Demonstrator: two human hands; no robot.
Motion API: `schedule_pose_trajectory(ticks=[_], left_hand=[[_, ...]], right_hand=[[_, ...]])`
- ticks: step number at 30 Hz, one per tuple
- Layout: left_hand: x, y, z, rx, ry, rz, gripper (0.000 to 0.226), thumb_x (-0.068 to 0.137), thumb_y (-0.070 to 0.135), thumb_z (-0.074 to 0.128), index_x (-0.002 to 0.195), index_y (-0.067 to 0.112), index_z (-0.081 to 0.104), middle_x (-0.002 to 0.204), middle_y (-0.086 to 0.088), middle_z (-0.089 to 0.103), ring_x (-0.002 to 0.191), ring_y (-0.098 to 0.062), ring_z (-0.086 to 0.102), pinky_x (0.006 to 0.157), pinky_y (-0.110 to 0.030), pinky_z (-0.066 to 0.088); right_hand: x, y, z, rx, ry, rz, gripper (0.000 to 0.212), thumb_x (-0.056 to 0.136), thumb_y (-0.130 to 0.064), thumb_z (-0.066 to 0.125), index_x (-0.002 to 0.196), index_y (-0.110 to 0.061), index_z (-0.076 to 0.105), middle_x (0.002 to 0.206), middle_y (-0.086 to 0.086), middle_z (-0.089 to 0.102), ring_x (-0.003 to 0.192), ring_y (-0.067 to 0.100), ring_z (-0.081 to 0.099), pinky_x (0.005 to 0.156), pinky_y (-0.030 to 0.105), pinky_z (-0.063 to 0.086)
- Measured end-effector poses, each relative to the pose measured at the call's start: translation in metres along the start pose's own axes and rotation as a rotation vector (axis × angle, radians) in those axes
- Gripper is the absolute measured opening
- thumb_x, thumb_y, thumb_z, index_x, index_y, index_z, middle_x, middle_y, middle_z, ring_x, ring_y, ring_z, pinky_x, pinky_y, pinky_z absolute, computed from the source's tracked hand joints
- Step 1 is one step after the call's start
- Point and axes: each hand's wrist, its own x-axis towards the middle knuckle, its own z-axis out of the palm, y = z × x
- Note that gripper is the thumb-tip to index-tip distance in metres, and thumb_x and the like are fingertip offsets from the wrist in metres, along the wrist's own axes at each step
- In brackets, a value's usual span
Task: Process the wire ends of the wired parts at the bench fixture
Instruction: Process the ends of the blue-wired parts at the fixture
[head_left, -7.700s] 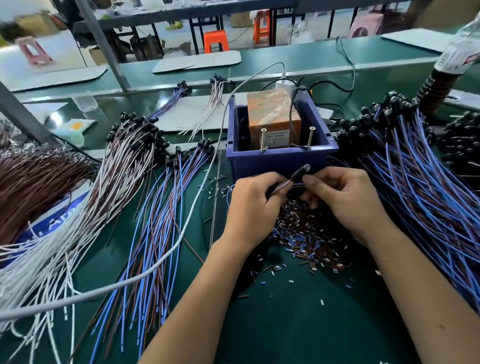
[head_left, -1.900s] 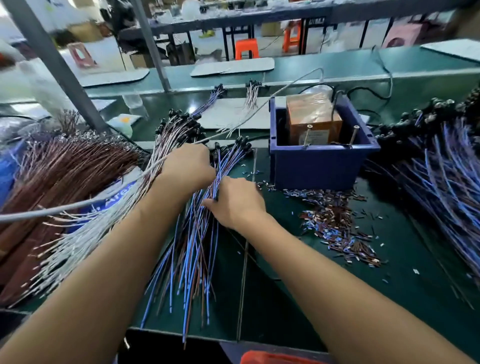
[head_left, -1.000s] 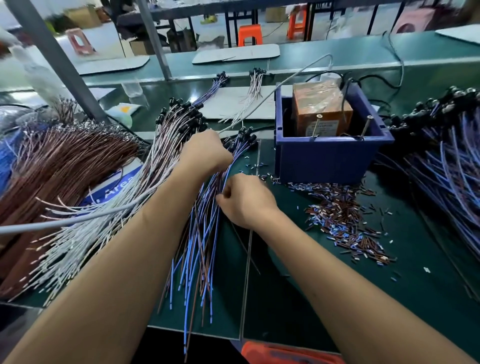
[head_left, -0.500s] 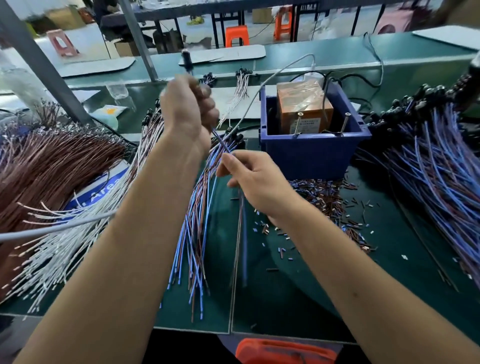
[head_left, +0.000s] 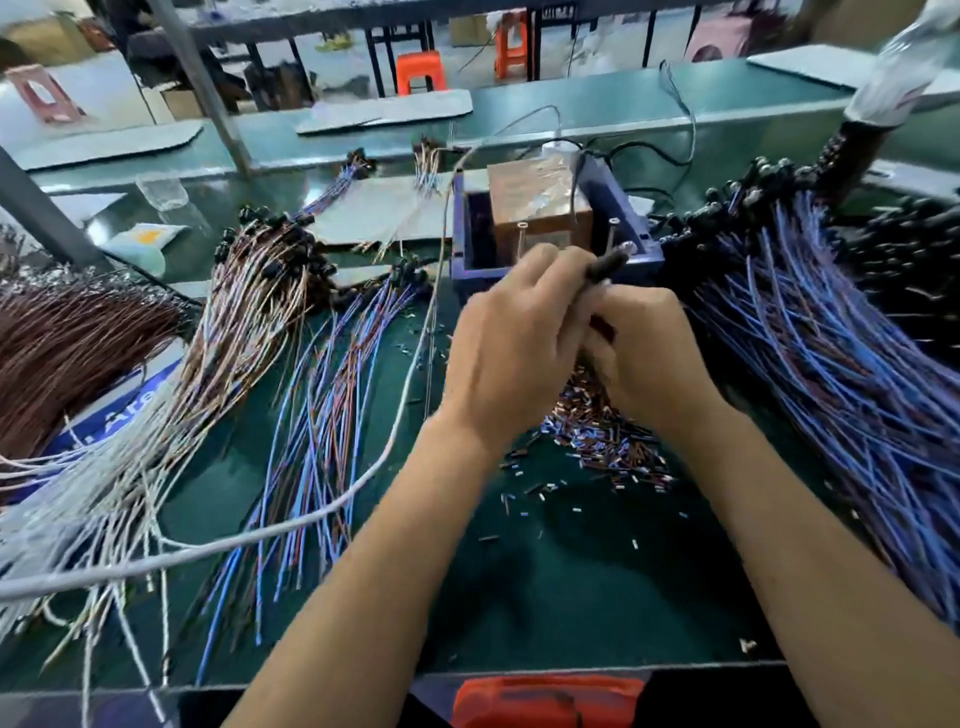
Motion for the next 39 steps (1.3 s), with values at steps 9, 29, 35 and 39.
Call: schedule_pose_trajectory(ticks=[9, 29, 35, 39], left_hand=[[-0.024, -0.022, 0.025, -0.061, -0.075, -0.131, 0.021, 0.099, 0.027, 0.06, 0.105, 0.007, 0.064, 0.091, -0.005, 0.071, 0.081, -0.031, 0.064, 0.068, -0.046, 0.05], [-0.03, -0.027, 0.03, -0.156, 0.061, -0.221, 0.026, 0.098, 0.02, 0.07, 0.077, 0.009, 0.06, 0.065, 0.008, 0.054, 0.058, -0.016, 0.047, 0.055, -0.032, 0.035], [-0.031, -0.027, 0.031, -0.29, 0.059, -0.355, 0.029, 0.098, 0.02, 0.069, 0.074, 0.005, 0.061, 0.063, -0.002, 0.063, 0.059, -0.025, 0.056, 0.058, -0.041, 0.045], [-0.031, -0.027, 0.032, -0.411, 0.02, -0.421, 0.029, 0.096, 0.017, 0.07, 0.069, 0.009, 0.062, 0.063, 0.0, 0.066, 0.061, -0.025, 0.061, 0.063, -0.043, 0.05]], right_hand=[[-0.013, 0.012, -0.003, 0.112, -0.013, 0.085, 0.013, 0.091, -0.015, 0.075, 0.102, -0.012, 0.082, 0.095, 0.001, 0.08, 0.089, 0.02, 0.075, 0.077, 0.043, 0.058], [-0.011, 0.02, 0.001, 0.569, 0.116, 0.473, 0.021, 0.093, -0.028, 0.077, 0.083, -0.01, 0.076, 0.066, 0.002, 0.073, 0.053, 0.006, 0.059, 0.054, 0.019, 0.046], [-0.011, 0.022, -0.002, 0.657, 0.111, 0.504, 0.028, 0.094, -0.032, 0.077, 0.07, -0.018, 0.074, 0.059, 0.004, 0.068, 0.047, 0.009, 0.051, 0.049, 0.019, 0.042], [-0.011, 0.025, -0.007, 0.665, 0.101, 0.492, 0.028, 0.094, -0.031, 0.077, 0.07, -0.017, 0.073, 0.055, 0.003, 0.066, 0.045, 0.008, 0.048, 0.047, 0.018, 0.04]])
